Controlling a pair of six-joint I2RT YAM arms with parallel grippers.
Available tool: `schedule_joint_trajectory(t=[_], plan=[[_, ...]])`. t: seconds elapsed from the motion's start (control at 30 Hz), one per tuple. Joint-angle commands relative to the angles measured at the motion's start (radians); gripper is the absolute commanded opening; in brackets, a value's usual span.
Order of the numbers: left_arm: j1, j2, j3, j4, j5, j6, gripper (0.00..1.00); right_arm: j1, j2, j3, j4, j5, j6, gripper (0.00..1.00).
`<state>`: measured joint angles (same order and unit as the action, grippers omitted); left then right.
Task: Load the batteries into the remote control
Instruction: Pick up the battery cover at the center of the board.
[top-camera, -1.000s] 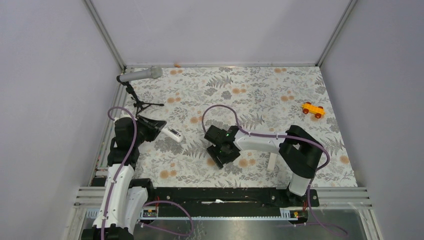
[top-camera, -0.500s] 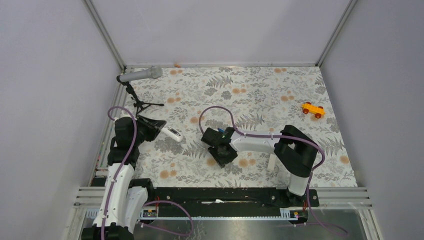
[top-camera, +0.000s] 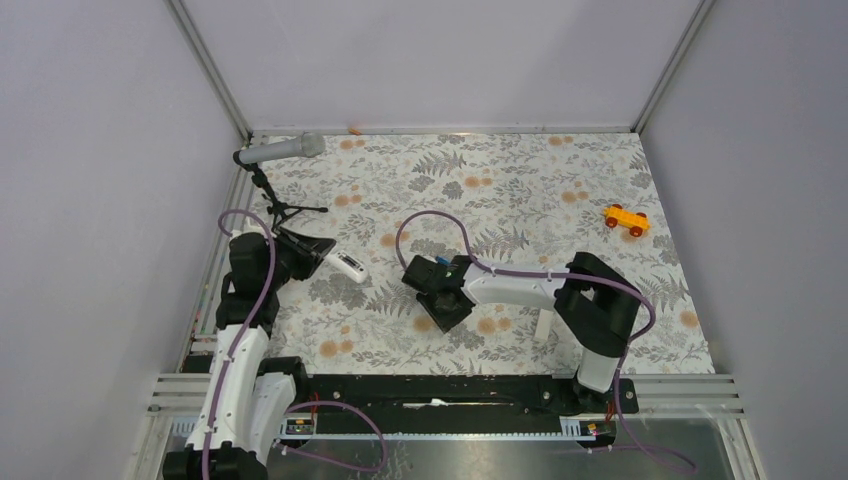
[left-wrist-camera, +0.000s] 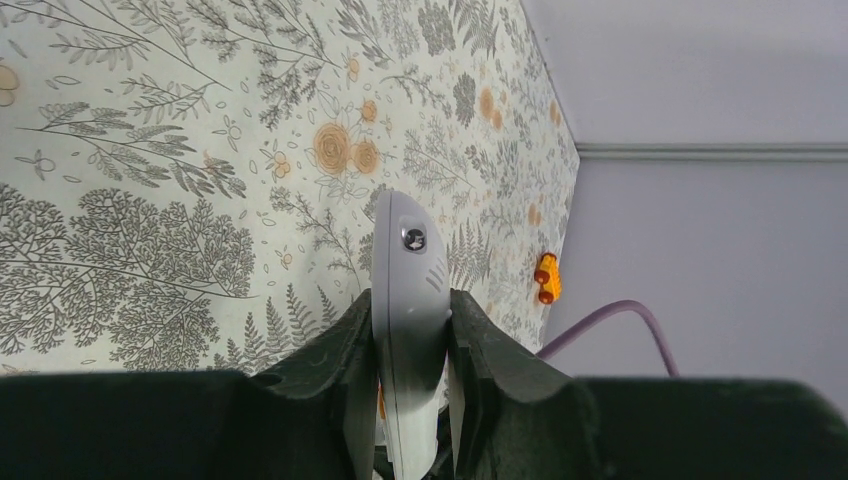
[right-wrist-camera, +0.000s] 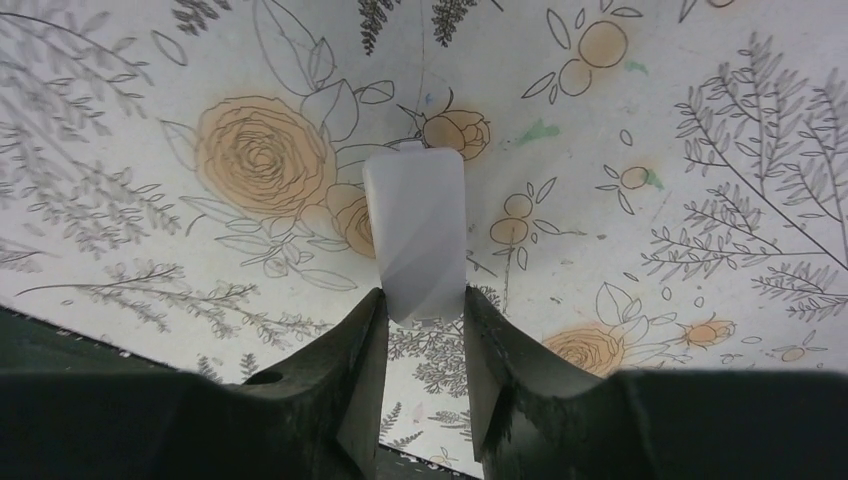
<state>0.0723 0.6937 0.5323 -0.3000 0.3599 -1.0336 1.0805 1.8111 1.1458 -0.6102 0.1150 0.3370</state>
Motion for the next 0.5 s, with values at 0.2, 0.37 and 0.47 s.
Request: schedule_joint_trajectory(t=[0.2,0.37,0.47], plan=[[-0.039,0.116,-0.064,0.318,0.237,0.07,0.0,0.009,-0.267,0.012,-0.025,-0.014,0.048,0.34],[-0.205,0.146,-0.062,0.446,0.227,0.133,0.0,0.009,-0.38,0.025,0.007,-0.109,0.054,0.34],[-0.292,0.165,-0.053,0.489,0.199,0.165,0.0,0.009,-0.449,-0.008,0.073,-0.14,0.031,0.34]])
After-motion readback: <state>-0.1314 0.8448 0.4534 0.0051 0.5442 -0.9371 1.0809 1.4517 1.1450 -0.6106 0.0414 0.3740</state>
